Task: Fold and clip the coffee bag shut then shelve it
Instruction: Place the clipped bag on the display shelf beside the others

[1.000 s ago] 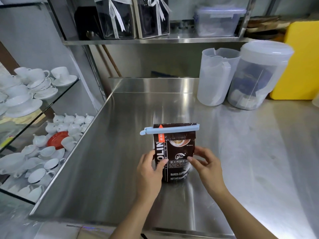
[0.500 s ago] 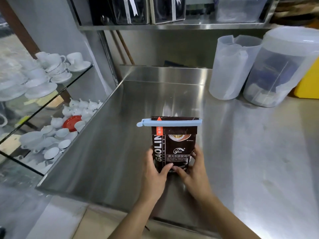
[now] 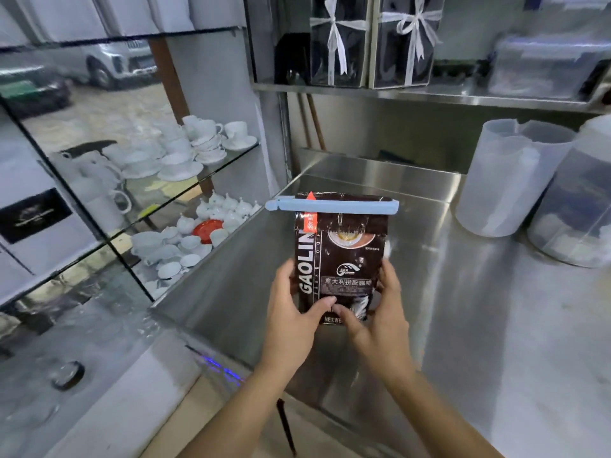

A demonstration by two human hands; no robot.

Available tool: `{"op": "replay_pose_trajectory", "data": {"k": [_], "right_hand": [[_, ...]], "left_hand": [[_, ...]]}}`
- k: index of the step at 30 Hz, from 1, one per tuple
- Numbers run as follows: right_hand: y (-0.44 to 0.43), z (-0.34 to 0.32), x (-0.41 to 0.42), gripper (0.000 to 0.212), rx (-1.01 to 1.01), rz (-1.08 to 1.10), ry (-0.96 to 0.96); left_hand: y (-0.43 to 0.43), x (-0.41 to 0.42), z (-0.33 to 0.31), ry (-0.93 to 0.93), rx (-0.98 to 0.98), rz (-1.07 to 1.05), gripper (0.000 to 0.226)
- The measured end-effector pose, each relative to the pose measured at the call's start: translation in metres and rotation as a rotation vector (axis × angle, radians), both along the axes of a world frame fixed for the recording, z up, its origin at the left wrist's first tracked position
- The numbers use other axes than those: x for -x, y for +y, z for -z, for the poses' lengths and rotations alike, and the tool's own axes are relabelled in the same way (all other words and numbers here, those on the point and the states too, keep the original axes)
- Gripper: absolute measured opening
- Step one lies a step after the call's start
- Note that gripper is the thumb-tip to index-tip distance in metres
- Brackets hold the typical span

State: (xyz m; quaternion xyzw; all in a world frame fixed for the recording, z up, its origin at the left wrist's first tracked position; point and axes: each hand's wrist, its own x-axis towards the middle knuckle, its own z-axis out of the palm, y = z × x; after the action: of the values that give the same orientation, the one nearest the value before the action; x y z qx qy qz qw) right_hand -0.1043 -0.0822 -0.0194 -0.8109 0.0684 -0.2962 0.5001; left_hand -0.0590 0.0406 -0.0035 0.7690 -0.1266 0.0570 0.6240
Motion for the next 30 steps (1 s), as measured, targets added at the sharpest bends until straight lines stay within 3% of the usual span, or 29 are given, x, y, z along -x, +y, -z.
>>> {"op": "replay_pose_trajectory", "data": {"k": [10,21,30], "right_hand": [[0.131,-0.079,-0.021,0.096,0.097,-0.317,-0.039],[0.388,-0.162,0.009,0.097,0.162,-0.711,-0.172],[0.582,-0.231,0.074,0.094,0.043,-1.051,-0.297]], "left_hand": [[0.147,0.017,-0.072,-0.134,-0.013,-0.270,0.068],[0.395,0.115,-0.148,-0.243,-0.029,-0.645,0.063],[0.565,0.218,-0.224,-0.364,-0.110,-0.982,0.061]]}}
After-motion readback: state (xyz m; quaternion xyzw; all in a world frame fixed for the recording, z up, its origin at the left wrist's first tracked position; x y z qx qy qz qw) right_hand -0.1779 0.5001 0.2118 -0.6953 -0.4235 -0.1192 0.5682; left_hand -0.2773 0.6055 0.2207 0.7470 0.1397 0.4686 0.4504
